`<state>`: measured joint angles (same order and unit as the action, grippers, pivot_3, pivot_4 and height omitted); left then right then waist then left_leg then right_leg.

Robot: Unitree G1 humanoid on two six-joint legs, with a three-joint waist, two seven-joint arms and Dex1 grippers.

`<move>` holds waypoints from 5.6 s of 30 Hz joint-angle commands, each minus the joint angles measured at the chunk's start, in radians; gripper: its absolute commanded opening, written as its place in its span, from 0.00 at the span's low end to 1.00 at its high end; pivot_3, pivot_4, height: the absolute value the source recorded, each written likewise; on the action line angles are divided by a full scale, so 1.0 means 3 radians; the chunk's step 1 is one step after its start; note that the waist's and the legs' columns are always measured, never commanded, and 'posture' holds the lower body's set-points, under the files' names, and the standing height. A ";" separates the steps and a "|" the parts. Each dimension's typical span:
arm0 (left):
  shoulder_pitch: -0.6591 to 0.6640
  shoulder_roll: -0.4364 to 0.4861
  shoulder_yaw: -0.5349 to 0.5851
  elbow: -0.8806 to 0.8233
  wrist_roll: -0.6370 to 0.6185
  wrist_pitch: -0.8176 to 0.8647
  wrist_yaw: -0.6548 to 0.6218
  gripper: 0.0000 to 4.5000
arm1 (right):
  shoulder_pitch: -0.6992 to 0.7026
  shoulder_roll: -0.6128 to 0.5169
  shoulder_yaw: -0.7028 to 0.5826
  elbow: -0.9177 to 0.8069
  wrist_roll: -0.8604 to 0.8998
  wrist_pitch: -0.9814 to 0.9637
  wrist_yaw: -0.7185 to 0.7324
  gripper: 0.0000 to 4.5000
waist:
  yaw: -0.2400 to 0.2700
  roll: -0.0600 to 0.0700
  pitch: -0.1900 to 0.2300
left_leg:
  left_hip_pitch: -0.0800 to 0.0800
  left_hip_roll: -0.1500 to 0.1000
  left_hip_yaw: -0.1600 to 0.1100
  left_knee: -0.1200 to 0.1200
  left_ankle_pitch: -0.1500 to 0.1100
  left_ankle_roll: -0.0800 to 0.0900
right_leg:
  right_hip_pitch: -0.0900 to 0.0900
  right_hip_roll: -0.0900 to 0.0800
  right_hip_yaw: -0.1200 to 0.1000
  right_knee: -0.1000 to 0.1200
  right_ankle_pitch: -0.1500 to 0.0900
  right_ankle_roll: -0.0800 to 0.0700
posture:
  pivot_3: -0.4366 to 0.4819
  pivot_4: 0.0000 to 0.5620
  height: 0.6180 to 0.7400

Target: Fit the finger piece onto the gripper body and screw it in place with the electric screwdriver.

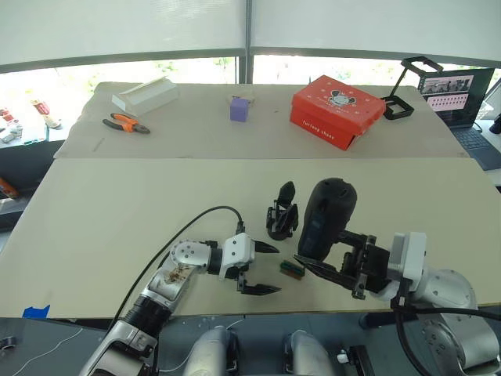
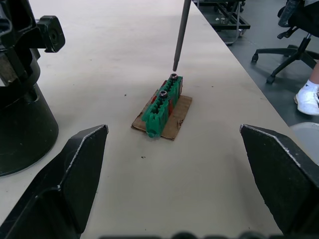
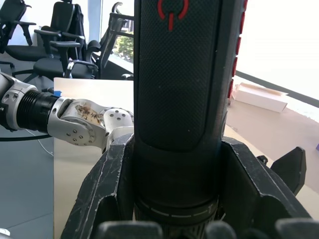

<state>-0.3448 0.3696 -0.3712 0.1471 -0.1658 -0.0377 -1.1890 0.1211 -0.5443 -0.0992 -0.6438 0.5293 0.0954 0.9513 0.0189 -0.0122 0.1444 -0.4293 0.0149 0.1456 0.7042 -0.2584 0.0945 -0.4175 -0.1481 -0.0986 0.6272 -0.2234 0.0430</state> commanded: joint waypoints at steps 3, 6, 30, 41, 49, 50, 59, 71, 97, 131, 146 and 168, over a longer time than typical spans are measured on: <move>0.0037 0.0012 -0.0010 -0.0079 -0.0008 0.0067 0.0014 1.00 | -0.0022 -0.0005 -0.0038 -0.0073 0.0022 -0.0149 -0.0028 0.43 | 0.0000 0.0000 0.0000 | 0.0000 0.0000 0.0000 0.0000 0.0000 0.0000 | 0.0000 0.0000 0.0000 0.0000 0.0000 0.0000 | 0.48 0.27 1.00; 0.0031 0.0016 -0.0004 -0.0103 -0.0012 0.0096 0.0014 1.00 | -0.0077 0.0000 -0.0019 -0.0044 0.0008 -0.0146 -0.0041 0.43 | -0.0002 0.0000 0.0000 | 0.0000 0.0000 0.0000 0.0000 0.0000 0.0000 | 0.0000 0.0000 0.0000 0.0000 0.0000 0.0000 | 0.48 0.27 1.00; 0.0080 0.0014 0.0006 -0.0103 -0.0025 0.0104 0.0036 1.00 | -0.0044 -0.0040 -0.0060 -0.0035 0.0046 -0.0152 0.0002 0.43 | -0.0005 0.0000 0.0000 | 0.0000 0.0000 0.0000 0.0001 0.0000 0.0000 | 0.0000 0.0000 0.0000 0.0001 0.0000 0.0000 | 0.48 0.27 1.00; 0.0073 0.0008 -0.0003 -0.0083 -0.0029 0.0092 0.0018 1.00 | -0.0068 -0.0025 -0.0062 -0.0005 -0.0016 -0.0203 -0.0026 0.43 | -0.0005 0.0000 0.0000 | 0.0000 0.0000 0.0000 0.0001 0.0000 0.0000 | 0.0000 0.0000 0.0000 0.0001 0.0000 0.0000 | 0.48 0.27 1.00; 0.0065 0.0000 0.0005 -0.0098 -0.0040 0.0122 0.0028 1.00 | -0.0073 -0.0005 -0.0004 0.0017 -0.0071 -0.0245 -0.0047 0.43 | -0.0005 0.0000 0.0000 | 0.0000 0.0000 0.0000 0.0001 0.0000 0.0000 | 0.0000 0.0000 0.0000 0.0001 0.0000 0.0000 | 0.48 0.27 1.00; 0.0064 -0.0001 0.0005 -0.0100 -0.0041 0.0126 0.0028 1.00 | -0.0074 -0.0001 0.0002 0.0021 -0.0077 -0.0245 -0.0049 0.43 | -0.0005 0.0000 0.0000 | 0.0000 0.0000 0.0000 0.0001 0.0000 0.0000 | 0.0000 0.0000 0.0000 0.0001 0.0000 0.0000 | 0.48 0.27 1.00; 0.0063 -0.0006 0.0011 -0.0119 -0.0044 0.0147 0.0034 1.00 | -0.0023 -0.0005 0.0029 0.0038 -0.0106 -0.0238 -0.0045 0.43 | -0.0003 0.0000 0.0000 | 0.0000 0.0000 0.0000 0.0001 0.0000 0.0000 | 0.0000 0.0000 0.0000 0.0001 0.0000 0.0000 | 0.48 0.27 1.00; 0.0057 -0.0005 0.0011 -0.0109 -0.0046 0.0140 0.0017 1.00 | -0.0027 0.0024 0.0073 0.0080 -0.0183 -0.0334 -0.0070 0.43 | -0.0005 0.0000 0.0000 | 0.0000 0.0000 0.0000 0.0001 0.0000 0.0000 | 0.0000 0.0000 0.0000 0.0002 0.0000 0.0000 | 0.48 0.27 1.00; 0.0080 0.0008 0.0034 -0.0073 -0.0054 0.0081 0.0000 1.00 | -0.0060 -0.0026 -0.0142 -0.0082 0.0168 -0.0209 -0.0270 0.43 | -0.0006 0.0000 0.0000 | 0.0000 0.0000 0.0000 0.0002 0.0000 0.0000 | 0.0000 0.0000 0.0000 0.0002 0.0000 0.0000 | 0.48 0.27 1.00; 0.0050 0.0021 0.0015 -0.0170 -0.0091 0.0175 -0.0025 1.00 | 0.0055 -0.0017 -0.0136 -0.0140 0.0229 -0.0013 -0.0273 0.43 | -0.0007 0.0000 0.0000 | 0.0000 0.0000 0.0000 0.0002 0.0000 0.0001 | 0.0000 0.0000 0.0000 0.0002 0.0000 0.0000 | 0.48 0.27 1.00; 0.0060 0.0011 0.0021 -0.0173 -0.0092 0.0193 -0.0009 1.00 | 0.0016 -0.0007 -0.0103 -0.0124 0.0209 0.0016 -0.0257 0.43 | -0.0006 0.0000 0.0000 | 0.0000 0.0000 0.0000 0.0002 0.0000 0.0001 | 0.0000 0.0000 0.0000 0.0002 0.0000 0.0000 | 0.48 0.27 1.00; 0.0092 0.0012 0.0025 -0.0164 -0.0092 0.0178 0.0004 1.00 | 0.0019 -0.0036 -0.0048 -0.0090 0.0160 0.0023 -0.0268 0.43 | -0.0006 0.0000 0.0000 | 0.0000 0.0000 0.0000 0.0002 0.0000 0.0001 | 0.0000 0.0000 0.0000 0.0002 0.0000 0.0000 | 0.48 0.27 1.00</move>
<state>-0.3327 0.3733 -0.3641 0.1174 -0.1854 0.0219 -1.1886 0.1381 -0.5524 -0.0907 -0.6476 0.5678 0.1355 0.8712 0.0171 -0.0122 0.1443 -0.4292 0.0150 0.1456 0.7046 -0.2585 0.0948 -0.4175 -0.1481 -0.0985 0.6279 -0.2234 0.0429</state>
